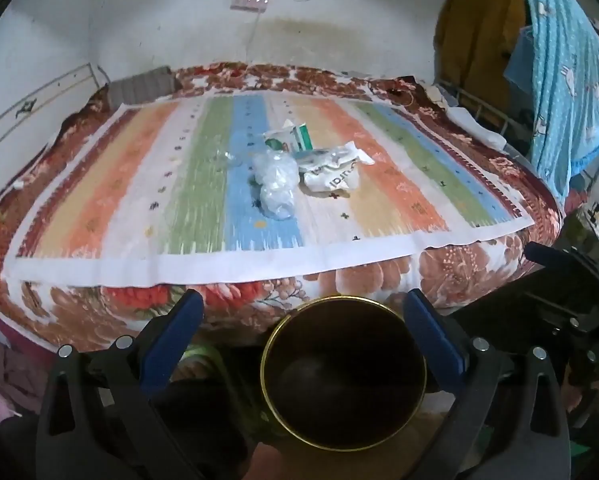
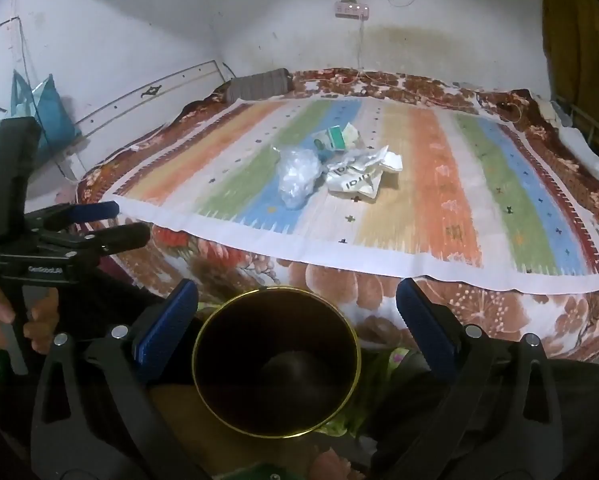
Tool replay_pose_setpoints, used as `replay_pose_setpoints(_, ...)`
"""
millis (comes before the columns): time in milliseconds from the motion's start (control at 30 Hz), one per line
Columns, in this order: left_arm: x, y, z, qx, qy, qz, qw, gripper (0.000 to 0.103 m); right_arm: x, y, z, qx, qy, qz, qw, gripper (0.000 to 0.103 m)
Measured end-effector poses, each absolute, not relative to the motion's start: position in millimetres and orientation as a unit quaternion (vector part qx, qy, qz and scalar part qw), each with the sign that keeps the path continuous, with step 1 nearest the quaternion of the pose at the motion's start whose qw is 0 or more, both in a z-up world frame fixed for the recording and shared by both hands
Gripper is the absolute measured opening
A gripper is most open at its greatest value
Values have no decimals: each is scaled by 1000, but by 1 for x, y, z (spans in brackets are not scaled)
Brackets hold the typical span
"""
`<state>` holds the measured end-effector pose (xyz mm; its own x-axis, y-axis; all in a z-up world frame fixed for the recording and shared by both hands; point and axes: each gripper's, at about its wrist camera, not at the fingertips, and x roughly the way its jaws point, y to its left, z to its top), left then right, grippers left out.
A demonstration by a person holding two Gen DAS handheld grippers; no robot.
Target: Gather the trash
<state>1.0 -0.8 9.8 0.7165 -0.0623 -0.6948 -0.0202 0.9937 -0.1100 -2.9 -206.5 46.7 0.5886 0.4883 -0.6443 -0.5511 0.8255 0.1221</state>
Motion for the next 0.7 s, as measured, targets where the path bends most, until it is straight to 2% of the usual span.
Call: replay_pose_setpoints(700,0,-2,11,-67,374,-31,925,97,-1,-206,43,-42,359,293,885,94)
